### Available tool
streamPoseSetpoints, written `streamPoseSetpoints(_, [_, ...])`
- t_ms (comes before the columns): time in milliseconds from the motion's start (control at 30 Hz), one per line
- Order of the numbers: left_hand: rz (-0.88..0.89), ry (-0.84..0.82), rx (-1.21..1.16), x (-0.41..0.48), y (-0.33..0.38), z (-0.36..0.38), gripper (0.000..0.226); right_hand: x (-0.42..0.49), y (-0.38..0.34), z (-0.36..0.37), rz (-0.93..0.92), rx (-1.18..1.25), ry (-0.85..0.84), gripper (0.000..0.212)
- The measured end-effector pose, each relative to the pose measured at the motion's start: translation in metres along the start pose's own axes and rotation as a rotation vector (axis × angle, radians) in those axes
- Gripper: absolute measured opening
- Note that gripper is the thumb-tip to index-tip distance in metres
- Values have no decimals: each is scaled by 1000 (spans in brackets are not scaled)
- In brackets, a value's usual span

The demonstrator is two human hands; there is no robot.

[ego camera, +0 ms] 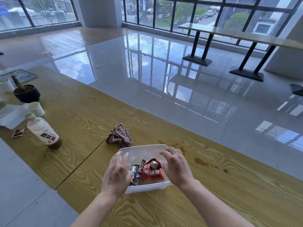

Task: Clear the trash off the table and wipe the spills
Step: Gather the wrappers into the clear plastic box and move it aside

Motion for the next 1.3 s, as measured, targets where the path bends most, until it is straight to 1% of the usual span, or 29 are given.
streamPoseSetpoints(167, [-52,-23,2,-2,-3,1,66,-5,10,4,102,-26,-85,37])
streamPoseSetpoints(467, [-79,-41,-10,-1,-13,-2,69,-3,18,14,172,-32,-159,54])
streamPoseSetpoints(667, [-81,-74,20,4,-19,-5,66,-3,22,14,193,9,-144,62])
streamPoseSetpoints(933, [-53,-77,-34,9,-12,-9,66,-3,27,4,221,-15,-99,67])
streamPoseSetpoints(1033, [-21,-65,-35,11,-2,-11,66,-8,33,-3,233,-33,-72,69])
streamPoseSetpoints(1300, [91,-56,-56,22,45,-6,63,-35,62,-30,315,-76,21,64])
Point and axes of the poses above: each hand's wrist, its own x-axis towards the middle knuckle, its own z-axis out of the palm, y = z × x, the point moved 2 cm from there along x, towards the middle knuckle, and after that the axes turned 6 degrees about -z, right-handed, at the moved point
